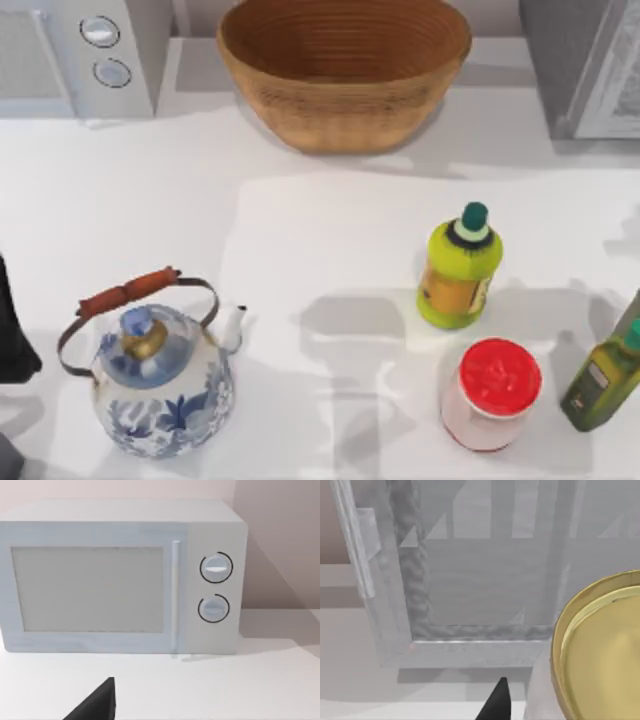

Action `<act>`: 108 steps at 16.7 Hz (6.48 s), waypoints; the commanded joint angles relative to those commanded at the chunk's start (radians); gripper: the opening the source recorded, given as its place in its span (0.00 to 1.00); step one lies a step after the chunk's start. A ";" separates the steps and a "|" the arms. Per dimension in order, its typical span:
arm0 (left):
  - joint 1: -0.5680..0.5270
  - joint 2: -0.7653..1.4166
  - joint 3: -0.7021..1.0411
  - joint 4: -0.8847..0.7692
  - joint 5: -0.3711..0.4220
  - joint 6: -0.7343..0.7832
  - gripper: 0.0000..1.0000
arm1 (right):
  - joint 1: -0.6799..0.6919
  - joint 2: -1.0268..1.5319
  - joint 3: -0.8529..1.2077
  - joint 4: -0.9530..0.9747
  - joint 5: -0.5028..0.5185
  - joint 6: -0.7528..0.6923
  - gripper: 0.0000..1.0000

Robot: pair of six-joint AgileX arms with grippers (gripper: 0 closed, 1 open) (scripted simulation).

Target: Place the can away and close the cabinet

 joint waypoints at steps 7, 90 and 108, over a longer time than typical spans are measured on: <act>0.000 0.000 0.000 0.000 0.000 0.000 1.00 | 0.102 -0.573 -0.234 -0.190 0.105 0.023 0.00; 0.000 0.000 0.000 0.000 0.000 0.000 1.00 | 0.328 0.945 2.290 -1.063 0.322 0.069 0.90; 0.000 0.000 0.000 0.000 0.000 0.000 1.00 | 0.318 0.680 2.003 -0.951 0.277 0.040 1.00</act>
